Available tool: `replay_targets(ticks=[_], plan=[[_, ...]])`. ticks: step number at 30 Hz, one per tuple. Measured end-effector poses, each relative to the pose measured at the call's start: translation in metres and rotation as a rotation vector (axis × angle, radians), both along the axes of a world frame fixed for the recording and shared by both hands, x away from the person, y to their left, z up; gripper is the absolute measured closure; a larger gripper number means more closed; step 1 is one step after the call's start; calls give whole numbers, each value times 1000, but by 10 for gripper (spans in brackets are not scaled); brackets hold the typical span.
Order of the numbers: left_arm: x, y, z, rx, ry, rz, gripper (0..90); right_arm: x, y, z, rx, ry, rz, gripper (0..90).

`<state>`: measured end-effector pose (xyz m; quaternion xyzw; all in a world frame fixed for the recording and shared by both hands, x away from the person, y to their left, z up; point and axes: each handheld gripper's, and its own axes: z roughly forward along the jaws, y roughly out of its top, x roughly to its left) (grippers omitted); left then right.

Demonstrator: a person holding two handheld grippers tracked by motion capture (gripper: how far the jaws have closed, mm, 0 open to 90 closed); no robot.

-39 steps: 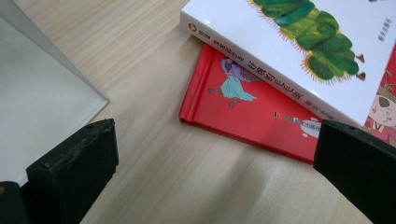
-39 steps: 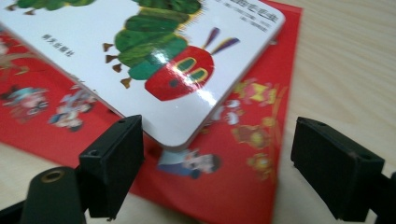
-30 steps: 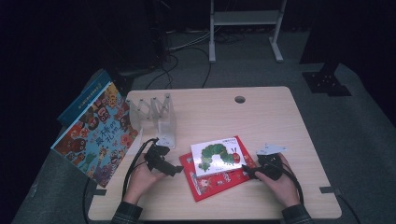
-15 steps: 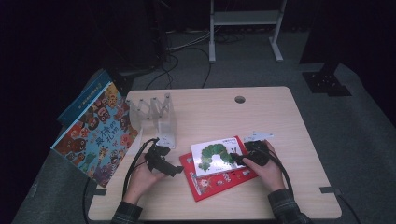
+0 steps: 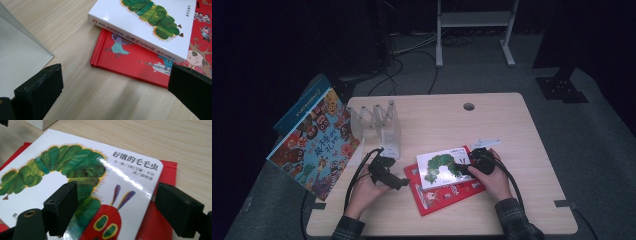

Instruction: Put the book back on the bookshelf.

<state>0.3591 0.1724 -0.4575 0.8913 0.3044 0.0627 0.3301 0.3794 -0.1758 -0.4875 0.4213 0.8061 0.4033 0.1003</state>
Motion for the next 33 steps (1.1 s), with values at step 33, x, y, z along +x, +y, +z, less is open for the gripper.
replay_targets(ticks=[33], plan=[[-4, -28, -10, -9, 32, -91, 0, -21, 56, -1, 3, -21, 223, 165]])
